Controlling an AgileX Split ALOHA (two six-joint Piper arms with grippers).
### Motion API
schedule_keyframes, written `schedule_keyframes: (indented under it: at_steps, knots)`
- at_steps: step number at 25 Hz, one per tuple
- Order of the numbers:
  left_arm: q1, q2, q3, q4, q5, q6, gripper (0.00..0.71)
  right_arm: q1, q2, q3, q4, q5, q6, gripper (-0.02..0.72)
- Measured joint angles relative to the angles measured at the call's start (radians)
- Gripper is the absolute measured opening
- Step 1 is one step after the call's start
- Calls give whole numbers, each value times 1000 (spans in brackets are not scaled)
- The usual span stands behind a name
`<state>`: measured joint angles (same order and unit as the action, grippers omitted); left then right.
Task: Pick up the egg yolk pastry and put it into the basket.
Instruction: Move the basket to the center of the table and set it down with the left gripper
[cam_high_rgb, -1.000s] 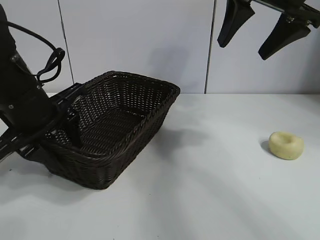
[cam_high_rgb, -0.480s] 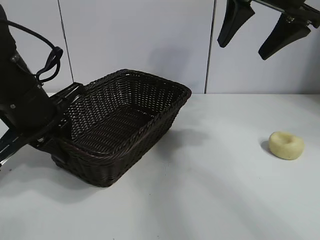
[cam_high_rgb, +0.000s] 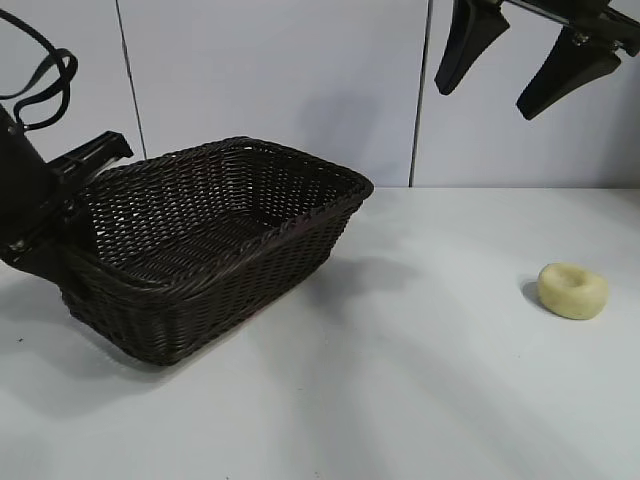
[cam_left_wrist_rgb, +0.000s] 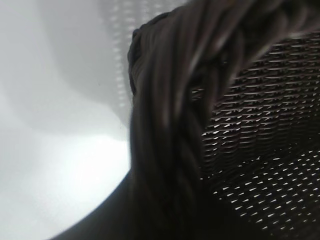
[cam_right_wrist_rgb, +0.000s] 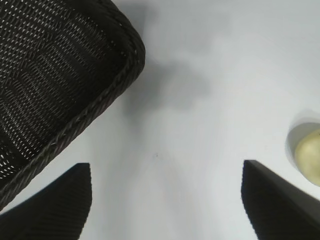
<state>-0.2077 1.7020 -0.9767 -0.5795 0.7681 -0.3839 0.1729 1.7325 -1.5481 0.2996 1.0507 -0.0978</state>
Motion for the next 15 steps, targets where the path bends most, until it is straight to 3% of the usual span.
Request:
schedule_keyframes:
  at_steps: [7,15]
  knots:
    - [2,0,-52,79,76,107,100,0,0,0,0,0,0,590]
    - [4,97,-315,158,270,236,100,0,0,0,0,0,0,590]
